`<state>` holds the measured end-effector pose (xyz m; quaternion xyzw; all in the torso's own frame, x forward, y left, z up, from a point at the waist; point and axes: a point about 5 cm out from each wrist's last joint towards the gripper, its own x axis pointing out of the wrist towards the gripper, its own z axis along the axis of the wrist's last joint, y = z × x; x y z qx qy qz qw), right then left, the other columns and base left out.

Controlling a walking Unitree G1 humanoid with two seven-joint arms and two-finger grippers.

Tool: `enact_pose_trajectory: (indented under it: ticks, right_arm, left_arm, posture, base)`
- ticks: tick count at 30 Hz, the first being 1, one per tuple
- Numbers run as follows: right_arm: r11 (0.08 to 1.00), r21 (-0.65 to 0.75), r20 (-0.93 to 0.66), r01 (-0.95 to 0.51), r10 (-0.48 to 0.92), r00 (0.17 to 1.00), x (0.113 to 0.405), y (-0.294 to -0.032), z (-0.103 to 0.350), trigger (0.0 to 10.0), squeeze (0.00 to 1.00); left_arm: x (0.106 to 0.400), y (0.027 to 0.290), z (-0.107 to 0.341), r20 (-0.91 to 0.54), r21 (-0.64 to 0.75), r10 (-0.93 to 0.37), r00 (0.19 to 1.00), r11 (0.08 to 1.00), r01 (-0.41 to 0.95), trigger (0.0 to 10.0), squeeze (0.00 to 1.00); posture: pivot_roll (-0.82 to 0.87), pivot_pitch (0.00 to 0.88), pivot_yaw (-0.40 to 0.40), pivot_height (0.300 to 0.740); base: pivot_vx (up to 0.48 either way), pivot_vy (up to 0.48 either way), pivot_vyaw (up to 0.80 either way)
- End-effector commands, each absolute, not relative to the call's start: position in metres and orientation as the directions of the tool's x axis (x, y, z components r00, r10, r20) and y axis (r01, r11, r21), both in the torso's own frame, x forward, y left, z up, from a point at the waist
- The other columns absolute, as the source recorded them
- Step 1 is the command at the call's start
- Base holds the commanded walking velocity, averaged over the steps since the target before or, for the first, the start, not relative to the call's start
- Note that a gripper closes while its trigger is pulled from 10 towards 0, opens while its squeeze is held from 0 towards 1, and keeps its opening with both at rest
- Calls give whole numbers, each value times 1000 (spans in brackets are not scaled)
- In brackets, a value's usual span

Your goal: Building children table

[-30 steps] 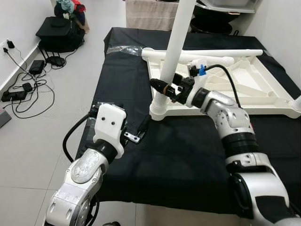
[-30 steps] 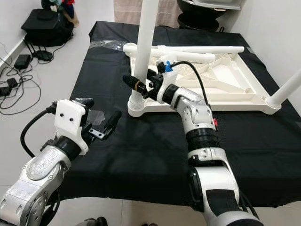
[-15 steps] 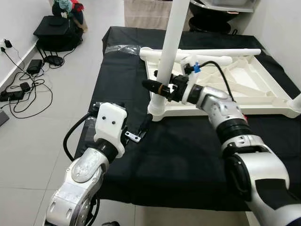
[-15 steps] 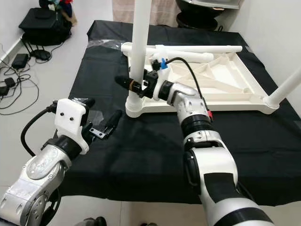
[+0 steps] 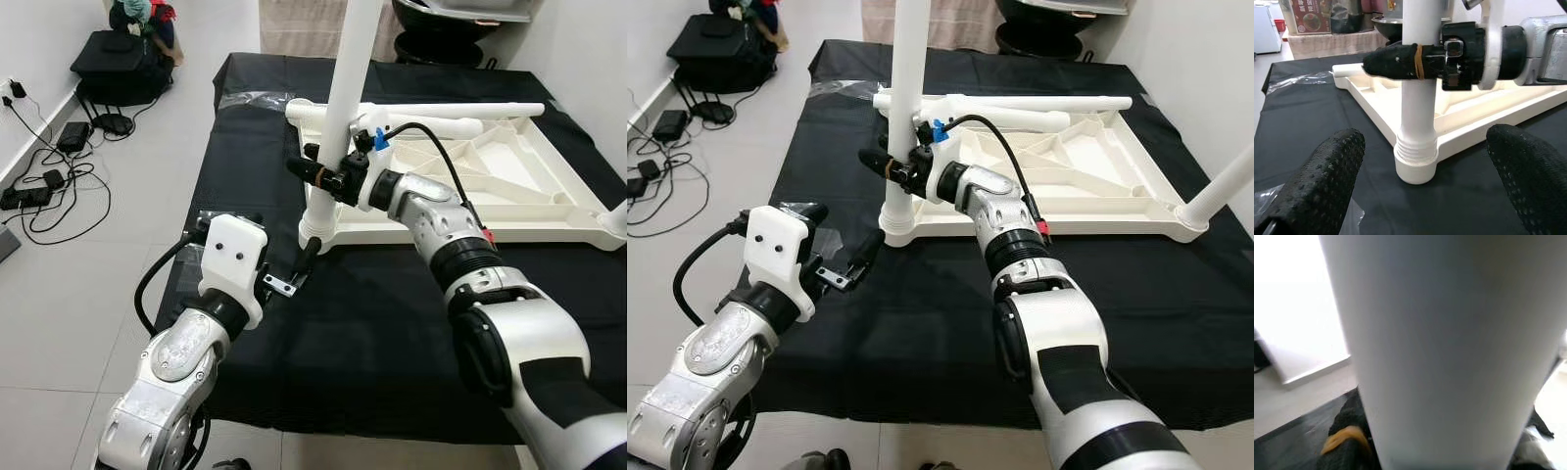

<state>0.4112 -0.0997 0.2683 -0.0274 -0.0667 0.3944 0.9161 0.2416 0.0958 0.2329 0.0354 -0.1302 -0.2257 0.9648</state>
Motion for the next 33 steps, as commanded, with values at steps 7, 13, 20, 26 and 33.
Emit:
enact_pose_trajectory:
  ticks: [7,13,20,26,33]
  right_arm:
    - [917,-176,73,-357,374,925,417,-136,242,0,0]
    - [994,-112,34,-17,21,999,411,-142,216,0,0]
    - [984,43,53,172,-174,983,392,-104,215,0,0]
    - [999,29,101,44,-46,994,394,-82,224,10000,47]
    - [1000,19,126,13,-15,992,395,-83,232,10000,1000]
  left_arm:
    - [242,98,235,244,135,-430,869,903,408,10000,0]
    - [244,100,235,249,140,-420,873,907,397,10000,0]
    - [243,96,234,250,131,-422,871,906,402,10000,0]
    - [241,94,232,240,127,-435,868,900,416,10000,0]
    - [241,92,231,238,122,-441,865,898,424,10000,0]
  posture:
    - [93,187,-117,740]
    - [85,179,-116,740]
    - [85,167,-118,740]
    - [83,158,-121,740]
    - [82,157,-121,740]
  base:
    - [0,0,0]
    - [0,0,0]
    - [0,0,0]
    - [0,0,0]
    - [0,0,0]
